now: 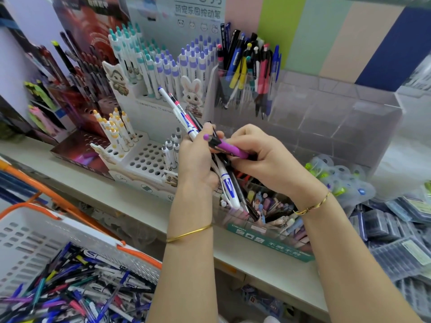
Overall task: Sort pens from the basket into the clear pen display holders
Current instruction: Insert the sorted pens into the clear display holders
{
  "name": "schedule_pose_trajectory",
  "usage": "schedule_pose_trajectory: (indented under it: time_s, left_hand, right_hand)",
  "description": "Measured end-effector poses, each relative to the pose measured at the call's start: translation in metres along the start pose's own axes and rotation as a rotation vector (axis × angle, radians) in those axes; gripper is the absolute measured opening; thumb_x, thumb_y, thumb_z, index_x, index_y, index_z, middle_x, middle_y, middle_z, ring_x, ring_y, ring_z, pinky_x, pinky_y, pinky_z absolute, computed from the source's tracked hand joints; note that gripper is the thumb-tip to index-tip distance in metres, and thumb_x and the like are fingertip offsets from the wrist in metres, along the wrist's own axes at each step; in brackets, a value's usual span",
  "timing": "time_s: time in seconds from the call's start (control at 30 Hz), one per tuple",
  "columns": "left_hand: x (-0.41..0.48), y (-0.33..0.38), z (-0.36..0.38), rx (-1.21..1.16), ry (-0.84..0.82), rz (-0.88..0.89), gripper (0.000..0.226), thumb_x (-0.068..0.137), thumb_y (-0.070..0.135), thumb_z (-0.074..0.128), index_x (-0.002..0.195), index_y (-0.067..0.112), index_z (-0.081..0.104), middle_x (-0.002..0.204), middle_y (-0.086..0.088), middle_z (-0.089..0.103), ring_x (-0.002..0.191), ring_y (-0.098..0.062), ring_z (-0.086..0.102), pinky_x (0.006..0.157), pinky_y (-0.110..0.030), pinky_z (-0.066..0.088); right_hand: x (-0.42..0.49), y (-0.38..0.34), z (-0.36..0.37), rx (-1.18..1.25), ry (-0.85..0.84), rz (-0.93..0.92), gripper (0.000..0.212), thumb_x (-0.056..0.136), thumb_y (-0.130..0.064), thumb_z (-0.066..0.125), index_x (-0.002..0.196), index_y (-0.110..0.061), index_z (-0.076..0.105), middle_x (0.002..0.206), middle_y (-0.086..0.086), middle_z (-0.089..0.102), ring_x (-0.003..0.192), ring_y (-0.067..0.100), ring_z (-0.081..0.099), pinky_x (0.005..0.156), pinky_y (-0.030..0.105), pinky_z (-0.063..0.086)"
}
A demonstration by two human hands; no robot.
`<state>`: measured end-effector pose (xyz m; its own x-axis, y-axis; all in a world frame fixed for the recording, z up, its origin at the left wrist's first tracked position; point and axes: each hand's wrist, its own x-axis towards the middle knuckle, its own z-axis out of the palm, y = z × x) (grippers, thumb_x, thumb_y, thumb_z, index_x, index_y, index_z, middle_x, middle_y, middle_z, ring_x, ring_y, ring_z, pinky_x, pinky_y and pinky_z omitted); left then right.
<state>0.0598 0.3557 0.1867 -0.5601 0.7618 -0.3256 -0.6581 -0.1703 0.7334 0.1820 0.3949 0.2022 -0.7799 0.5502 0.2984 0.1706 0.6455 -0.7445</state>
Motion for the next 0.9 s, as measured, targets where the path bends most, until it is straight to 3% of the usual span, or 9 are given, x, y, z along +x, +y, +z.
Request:
schedule_pose_trajectory:
  time_s: [0.13,0.2,0.3,0.37,0.47,0.63,0.73,0.8,0.9]
  left_hand:
    - [0.002,-0.001,-0.002,0.046,-0.005,0.002,0.015,0.097,0.017,0.056,0.085,0.008,0.052,0.057,-0.001,0.059,0.055,-0.013,0.058,0.066,-0.034,0.052]
    - [0.004,-0.002,-0.004,0.072,-0.016,0.011,0.018,0.098,0.021,0.055,0.085,0.008,0.052,0.065,-0.004,0.058,0.058,-0.015,0.058,0.068,-0.035,0.052]
    - [0.006,-0.002,-0.005,0.086,-0.039,-0.008,0.02,0.099,0.026,0.053,0.091,0.008,0.054,0.073,-0.008,0.058,0.067,-0.021,0.059,0.074,-0.04,0.053]
    - [0.007,-0.004,-0.007,0.106,-0.056,-0.015,0.022,0.098,0.029,0.053,0.098,0.007,0.055,0.076,-0.01,0.057,0.072,-0.025,0.057,0.074,-0.041,0.051]
    - [0.008,-0.006,-0.01,0.148,-0.042,-0.005,0.029,0.098,0.032,0.053,0.109,0.005,0.055,0.079,-0.007,0.059,0.07,-0.021,0.059,0.074,-0.04,0.051]
    - [0.006,-0.004,-0.008,0.09,-0.052,-0.026,0.026,0.1,0.029,0.05,0.089,0.007,0.056,0.057,0.0,0.059,0.051,-0.012,0.06,0.052,-0.024,0.05]
    - [0.004,-0.003,-0.007,0.115,-0.036,-0.021,0.029,0.096,0.031,0.057,0.097,0.002,0.058,0.066,-0.008,0.064,0.06,-0.02,0.064,0.057,-0.032,0.055]
    - [0.003,-0.004,-0.006,0.116,-0.038,-0.029,0.03,0.098,0.03,0.055,0.089,0.001,0.06,0.065,-0.009,0.063,0.054,-0.019,0.062,0.049,-0.027,0.052]
    - [0.003,-0.006,-0.005,0.046,-0.08,-0.068,0.026,0.1,0.023,0.05,0.083,0.004,0.056,0.056,-0.002,0.057,0.04,-0.01,0.051,0.037,-0.017,0.04]
  right_hand:
    - [0.002,0.007,0.002,-0.097,0.087,-0.1,0.036,0.081,0.007,0.064,0.11,-0.014,0.071,0.093,-0.002,0.05,0.092,-0.006,0.053,0.095,0.012,0.041]
    - [0.003,0.009,0.006,-0.124,0.132,-0.122,0.033,0.08,0.009,0.065,0.106,-0.01,0.072,0.093,-0.002,0.051,0.092,-0.01,0.053,0.091,0.009,0.041]
    - [0.003,0.008,0.006,-0.165,0.129,-0.116,0.034,0.076,0.008,0.069,0.104,-0.011,0.072,0.095,0.001,0.051,0.088,0.001,0.052,0.081,0.016,0.044]
    - [0.005,0.007,0.004,-0.179,0.074,-0.078,0.038,0.075,0.008,0.069,0.106,-0.013,0.071,0.1,0.001,0.049,0.091,0.01,0.049,0.082,0.021,0.043]
    - [0.007,0.005,0.0,-0.18,0.019,-0.085,0.038,0.073,0.008,0.068,0.107,-0.011,0.068,0.111,0.0,0.048,0.101,0.011,0.049,0.088,0.021,0.043]
    - [0.006,0.007,0.004,-0.107,0.054,-0.163,0.038,0.076,0.009,0.064,0.11,-0.007,0.064,0.118,0.001,0.057,0.107,0.004,0.053,0.091,0.012,0.04]
    - [0.006,0.005,0.013,0.057,0.166,-0.13,0.031,0.085,0.003,0.062,0.113,-0.008,0.059,0.111,0.001,0.06,0.092,0.007,0.057,0.082,0.021,0.047]
    - [0.008,0.0,0.017,0.21,0.246,-0.106,0.026,0.089,0.003,0.057,0.11,-0.013,0.056,0.108,0.013,0.06,0.083,0.019,0.061,0.073,0.03,0.054]
    - [0.016,-0.008,0.017,0.357,0.465,-0.12,0.027,0.093,0.003,0.049,0.1,-0.023,0.048,0.107,0.021,0.063,0.066,0.008,0.056,0.061,0.023,0.049]
